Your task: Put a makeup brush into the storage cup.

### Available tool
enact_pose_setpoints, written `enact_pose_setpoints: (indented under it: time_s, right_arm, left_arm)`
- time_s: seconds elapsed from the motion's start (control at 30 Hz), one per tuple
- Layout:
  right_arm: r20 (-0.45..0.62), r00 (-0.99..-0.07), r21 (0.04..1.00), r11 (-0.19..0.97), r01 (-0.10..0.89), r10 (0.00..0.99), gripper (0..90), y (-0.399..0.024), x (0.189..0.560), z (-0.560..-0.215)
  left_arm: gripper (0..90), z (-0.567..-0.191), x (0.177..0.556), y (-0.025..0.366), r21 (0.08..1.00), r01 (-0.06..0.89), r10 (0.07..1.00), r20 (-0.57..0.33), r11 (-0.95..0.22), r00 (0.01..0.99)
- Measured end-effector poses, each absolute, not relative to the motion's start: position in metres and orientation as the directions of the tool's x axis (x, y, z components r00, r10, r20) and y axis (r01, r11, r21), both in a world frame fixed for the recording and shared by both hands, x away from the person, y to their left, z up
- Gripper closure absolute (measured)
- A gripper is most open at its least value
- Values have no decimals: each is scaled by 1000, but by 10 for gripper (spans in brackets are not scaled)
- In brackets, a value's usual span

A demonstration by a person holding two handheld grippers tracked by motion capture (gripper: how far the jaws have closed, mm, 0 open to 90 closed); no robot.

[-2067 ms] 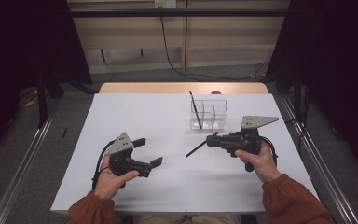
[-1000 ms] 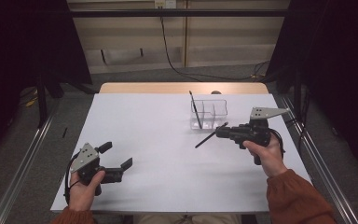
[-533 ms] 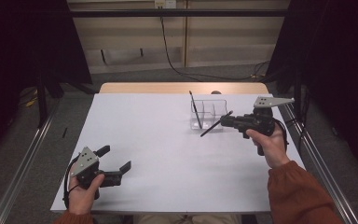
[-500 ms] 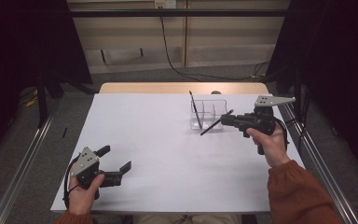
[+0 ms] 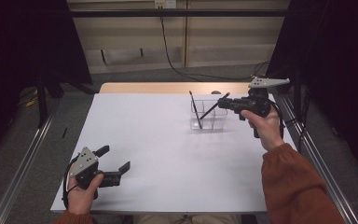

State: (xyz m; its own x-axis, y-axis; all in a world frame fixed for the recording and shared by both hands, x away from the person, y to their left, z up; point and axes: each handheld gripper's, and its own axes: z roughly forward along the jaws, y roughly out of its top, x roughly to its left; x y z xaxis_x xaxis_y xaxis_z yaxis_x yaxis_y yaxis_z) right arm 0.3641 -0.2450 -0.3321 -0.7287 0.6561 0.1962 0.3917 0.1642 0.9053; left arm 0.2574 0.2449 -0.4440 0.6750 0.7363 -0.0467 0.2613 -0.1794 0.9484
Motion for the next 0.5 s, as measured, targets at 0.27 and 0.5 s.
enact_pose_setpoints:
  time_s: [0.27,0.5]
  right_arm:
    - [163,-699,900,184,394,697,839,-243,382,-322]
    - [158,-685,888,202,414,711,839,-234,399,-323]
  left_arm:
    - [25,-443,257,245,950,253,739,-37,-183,673]
    - [22,-444,257,245,950,259,739,-45,-177,672]
